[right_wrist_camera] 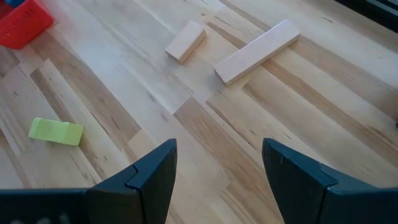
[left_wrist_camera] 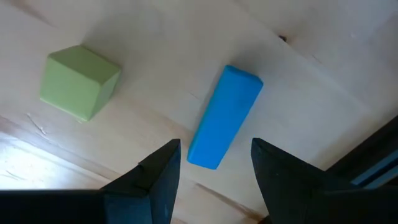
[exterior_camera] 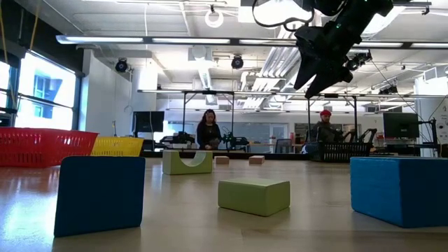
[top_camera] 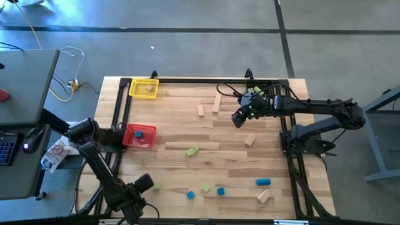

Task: Sort & place blocks by color
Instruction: Put the blue block into the red bin

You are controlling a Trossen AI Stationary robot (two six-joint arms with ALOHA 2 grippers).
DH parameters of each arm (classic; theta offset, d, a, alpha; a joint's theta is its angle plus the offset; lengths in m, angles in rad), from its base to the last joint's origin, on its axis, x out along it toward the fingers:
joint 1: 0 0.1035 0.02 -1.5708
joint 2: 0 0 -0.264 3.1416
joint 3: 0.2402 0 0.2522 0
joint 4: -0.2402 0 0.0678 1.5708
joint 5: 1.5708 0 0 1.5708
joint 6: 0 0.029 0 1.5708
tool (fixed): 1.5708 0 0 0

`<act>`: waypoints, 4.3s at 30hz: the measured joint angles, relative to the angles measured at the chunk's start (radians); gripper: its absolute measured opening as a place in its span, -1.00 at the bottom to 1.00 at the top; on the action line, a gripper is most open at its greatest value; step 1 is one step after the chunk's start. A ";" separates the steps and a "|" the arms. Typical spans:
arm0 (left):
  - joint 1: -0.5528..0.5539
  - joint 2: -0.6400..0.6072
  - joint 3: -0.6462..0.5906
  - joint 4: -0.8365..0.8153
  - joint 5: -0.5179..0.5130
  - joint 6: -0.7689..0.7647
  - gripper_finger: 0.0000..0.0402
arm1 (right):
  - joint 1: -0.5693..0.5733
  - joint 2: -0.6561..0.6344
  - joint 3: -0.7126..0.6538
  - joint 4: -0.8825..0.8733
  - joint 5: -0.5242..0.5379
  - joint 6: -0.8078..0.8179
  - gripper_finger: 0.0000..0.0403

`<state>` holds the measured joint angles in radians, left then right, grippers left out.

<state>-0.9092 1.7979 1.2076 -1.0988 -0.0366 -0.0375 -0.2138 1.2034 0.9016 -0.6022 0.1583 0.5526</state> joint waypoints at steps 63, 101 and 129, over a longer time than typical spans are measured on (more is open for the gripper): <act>0.053 0.162 0.000 0.016 0.066 -0.126 -0.65 | 0.187 0.000 0.000 0.000 -0.021 0.029 0.10; 0.417 -0.308 0.000 -0.421 -0.474 -0.540 -0.62 | 0.249 0.002 0.000 -0.241 0.032 0.225 0.10; 0.895 -0.399 -0.400 -0.152 -0.207 -0.332 -0.61 | 0.249 0.002 0.000 -0.255 -0.043 0.228 0.10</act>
<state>-0.0141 1.3991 0.8076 -1.2510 -0.2435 -0.3695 0.0353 1.2053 0.9016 -0.8568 0.1157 0.7808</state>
